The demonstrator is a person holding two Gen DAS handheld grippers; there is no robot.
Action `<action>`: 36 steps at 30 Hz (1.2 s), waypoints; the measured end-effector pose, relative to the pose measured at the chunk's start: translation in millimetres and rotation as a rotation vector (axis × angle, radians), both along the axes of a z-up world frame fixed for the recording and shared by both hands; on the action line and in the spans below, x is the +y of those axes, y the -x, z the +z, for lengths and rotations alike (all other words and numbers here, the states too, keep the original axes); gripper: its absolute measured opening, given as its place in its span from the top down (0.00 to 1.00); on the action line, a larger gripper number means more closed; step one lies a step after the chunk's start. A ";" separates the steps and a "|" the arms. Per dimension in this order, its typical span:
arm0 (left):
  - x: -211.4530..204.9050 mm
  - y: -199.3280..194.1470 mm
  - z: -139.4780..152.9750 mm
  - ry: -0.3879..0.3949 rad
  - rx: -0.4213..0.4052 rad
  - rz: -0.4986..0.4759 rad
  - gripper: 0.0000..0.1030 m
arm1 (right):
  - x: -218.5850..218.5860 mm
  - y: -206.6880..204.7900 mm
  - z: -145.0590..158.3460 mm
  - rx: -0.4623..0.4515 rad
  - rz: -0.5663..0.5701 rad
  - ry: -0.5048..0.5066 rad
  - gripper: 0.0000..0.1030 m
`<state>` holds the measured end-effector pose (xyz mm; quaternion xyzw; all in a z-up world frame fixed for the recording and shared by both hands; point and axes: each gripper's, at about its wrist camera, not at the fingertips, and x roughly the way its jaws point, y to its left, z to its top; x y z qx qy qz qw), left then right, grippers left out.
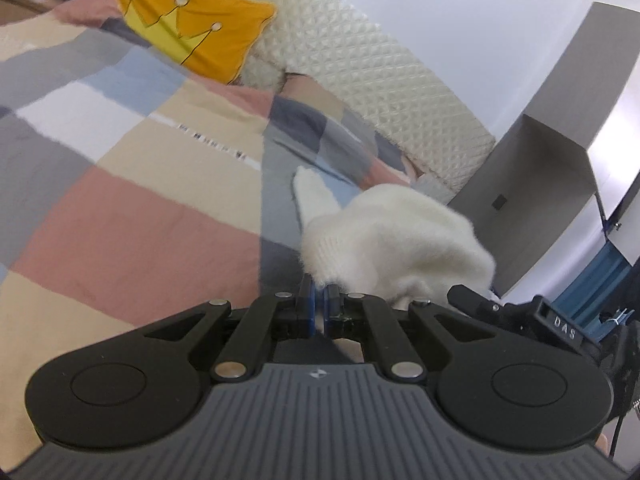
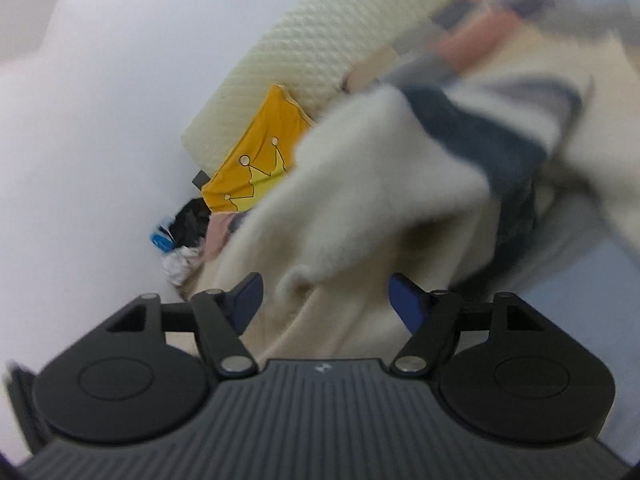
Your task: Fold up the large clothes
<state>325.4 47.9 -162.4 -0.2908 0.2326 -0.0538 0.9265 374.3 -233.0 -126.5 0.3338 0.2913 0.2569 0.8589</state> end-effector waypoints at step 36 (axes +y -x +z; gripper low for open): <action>-52.3 -41.7 -40.2 -0.422 0.075 -0.131 0.48 | 31.4 -19.0 12.2 -0.038 -0.166 0.101 0.68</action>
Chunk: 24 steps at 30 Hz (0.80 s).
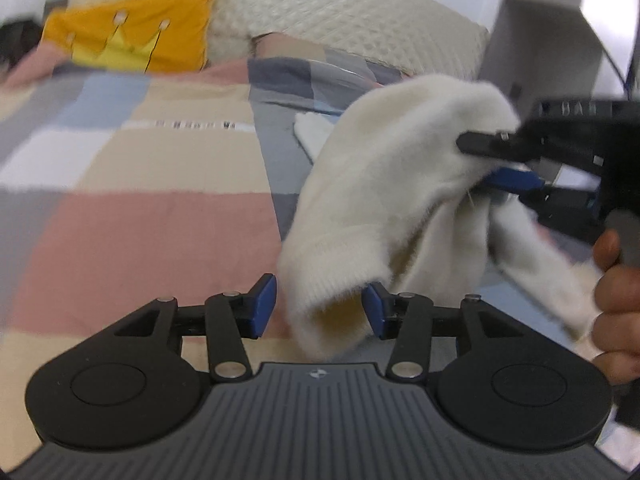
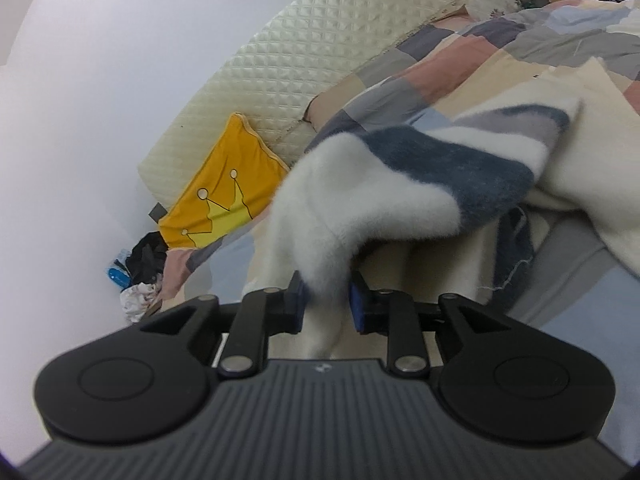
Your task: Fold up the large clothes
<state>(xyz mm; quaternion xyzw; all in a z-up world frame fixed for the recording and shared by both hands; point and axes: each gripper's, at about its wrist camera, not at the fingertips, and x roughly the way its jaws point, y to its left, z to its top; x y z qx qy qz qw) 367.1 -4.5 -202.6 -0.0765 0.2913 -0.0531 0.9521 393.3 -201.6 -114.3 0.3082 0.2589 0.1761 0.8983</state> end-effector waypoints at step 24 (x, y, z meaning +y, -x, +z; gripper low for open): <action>34.9 -13.7 43.7 0.156 -0.206 0.026 0.88 | 20.3 17.3 -12.5 0.067 -0.003 0.124 0.43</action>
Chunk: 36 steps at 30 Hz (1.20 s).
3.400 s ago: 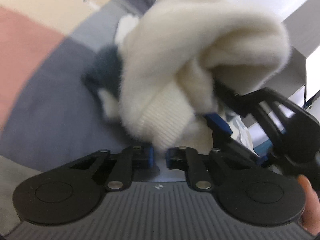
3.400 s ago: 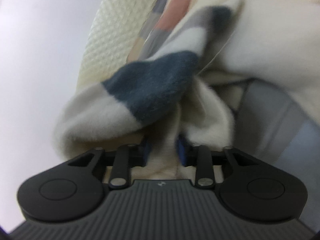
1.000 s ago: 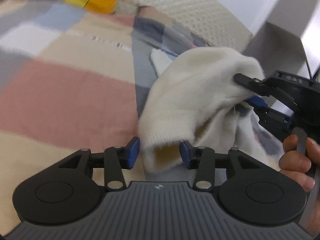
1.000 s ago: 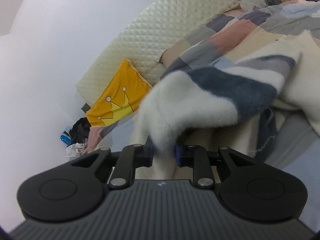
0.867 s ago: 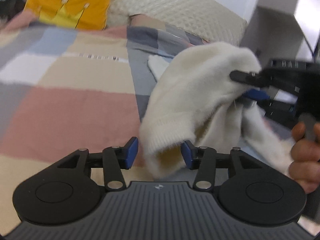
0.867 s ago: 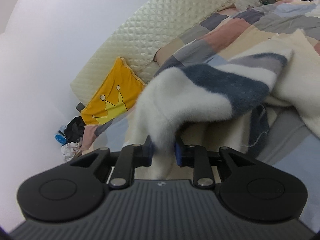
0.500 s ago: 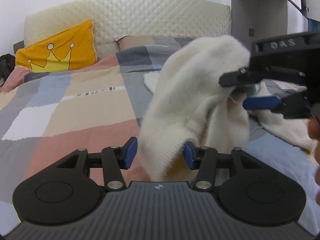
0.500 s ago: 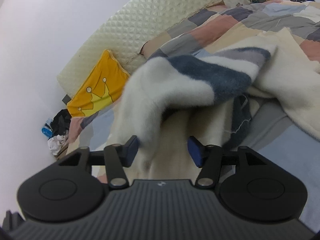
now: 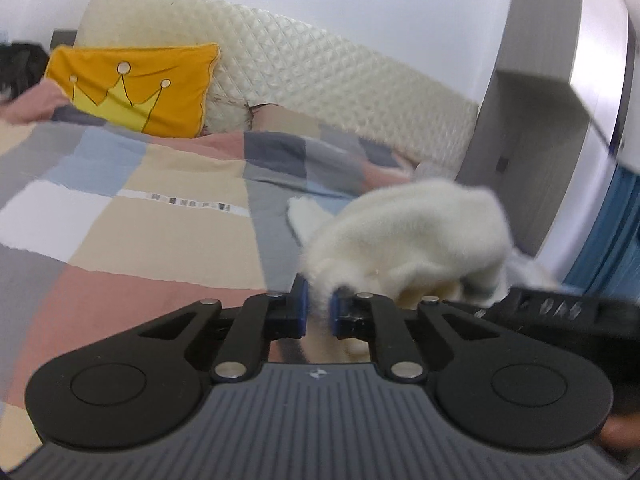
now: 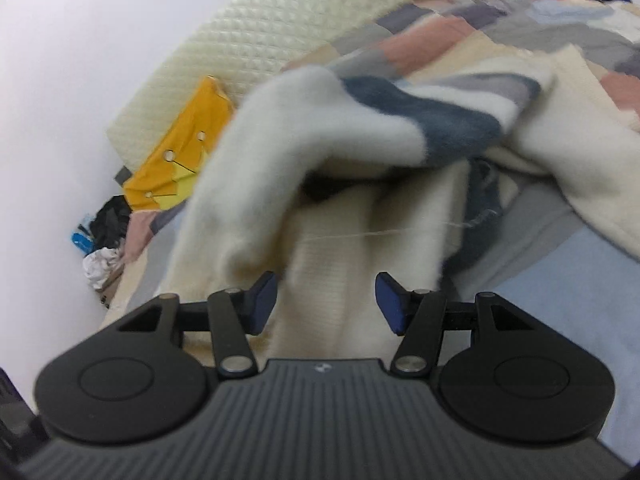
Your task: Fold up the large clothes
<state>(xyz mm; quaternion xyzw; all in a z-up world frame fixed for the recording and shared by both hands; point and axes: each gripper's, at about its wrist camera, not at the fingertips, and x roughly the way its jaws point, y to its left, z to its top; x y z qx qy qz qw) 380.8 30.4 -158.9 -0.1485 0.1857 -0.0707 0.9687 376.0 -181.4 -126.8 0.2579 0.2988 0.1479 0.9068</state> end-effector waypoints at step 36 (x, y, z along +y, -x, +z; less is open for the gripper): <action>22.1 -2.7 -11.8 0.163 0.171 0.027 0.87 | -11.3 17.5 -26.7 0.094 -0.244 0.007 0.79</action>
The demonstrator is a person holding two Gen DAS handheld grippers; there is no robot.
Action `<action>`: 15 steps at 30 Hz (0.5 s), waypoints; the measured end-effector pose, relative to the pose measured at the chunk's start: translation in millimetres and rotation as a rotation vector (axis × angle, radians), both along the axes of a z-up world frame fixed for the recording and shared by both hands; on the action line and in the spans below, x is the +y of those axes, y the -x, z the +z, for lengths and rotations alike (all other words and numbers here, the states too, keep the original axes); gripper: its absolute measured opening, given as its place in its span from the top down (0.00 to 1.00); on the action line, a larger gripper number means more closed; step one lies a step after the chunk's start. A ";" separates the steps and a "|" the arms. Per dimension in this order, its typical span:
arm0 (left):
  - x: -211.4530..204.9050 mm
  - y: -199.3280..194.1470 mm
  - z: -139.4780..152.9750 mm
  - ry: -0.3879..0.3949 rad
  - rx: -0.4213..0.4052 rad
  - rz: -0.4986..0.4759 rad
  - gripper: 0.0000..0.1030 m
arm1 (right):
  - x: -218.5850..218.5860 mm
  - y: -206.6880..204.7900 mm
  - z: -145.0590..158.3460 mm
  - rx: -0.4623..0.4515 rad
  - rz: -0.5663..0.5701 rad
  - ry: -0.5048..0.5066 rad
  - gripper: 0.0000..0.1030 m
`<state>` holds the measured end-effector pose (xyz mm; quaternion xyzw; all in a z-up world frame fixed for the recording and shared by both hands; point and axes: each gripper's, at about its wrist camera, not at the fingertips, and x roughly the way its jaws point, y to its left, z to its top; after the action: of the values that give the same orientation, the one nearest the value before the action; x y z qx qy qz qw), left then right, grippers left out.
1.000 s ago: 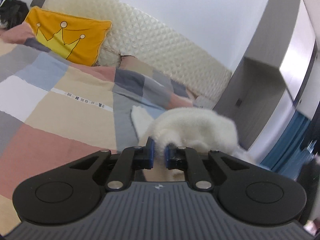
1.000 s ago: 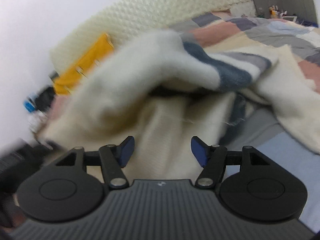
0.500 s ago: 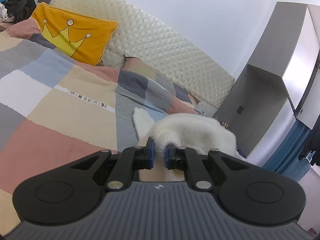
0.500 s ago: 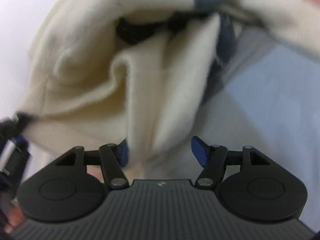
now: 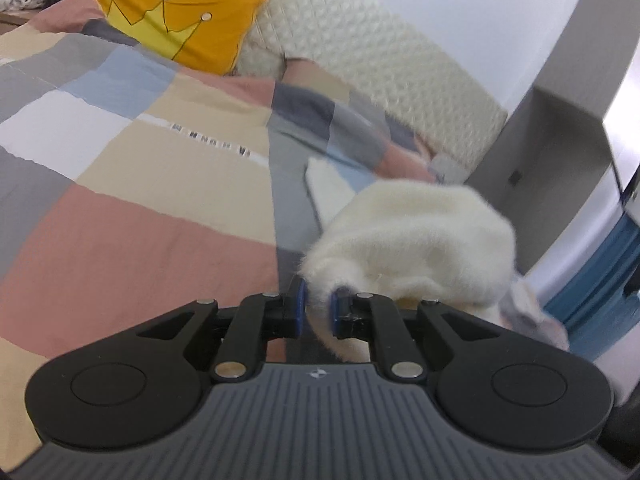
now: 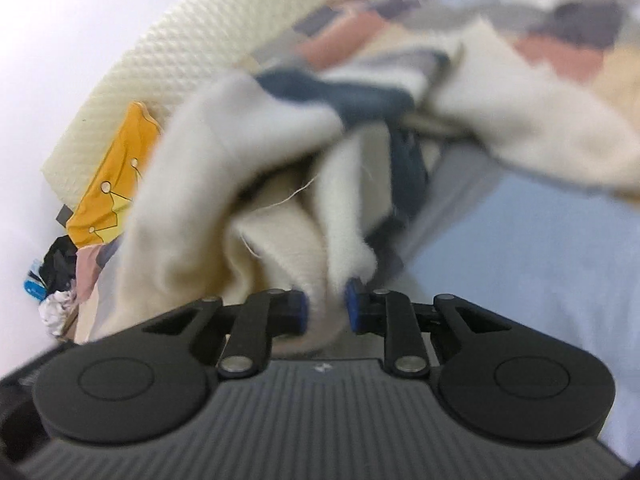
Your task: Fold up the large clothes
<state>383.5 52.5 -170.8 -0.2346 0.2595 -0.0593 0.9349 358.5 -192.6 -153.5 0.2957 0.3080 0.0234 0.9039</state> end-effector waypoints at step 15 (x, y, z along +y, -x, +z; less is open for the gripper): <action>-57.0 -3.6 -18.3 -0.585 0.062 -0.186 0.32 | 11.7 13.7 25.8 -0.131 0.001 0.153 0.81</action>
<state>387.1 -4.5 -189.1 0.0676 0.3145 -0.0601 0.9449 344.8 -180.9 -127.7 0.2233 0.2494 0.0195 0.9421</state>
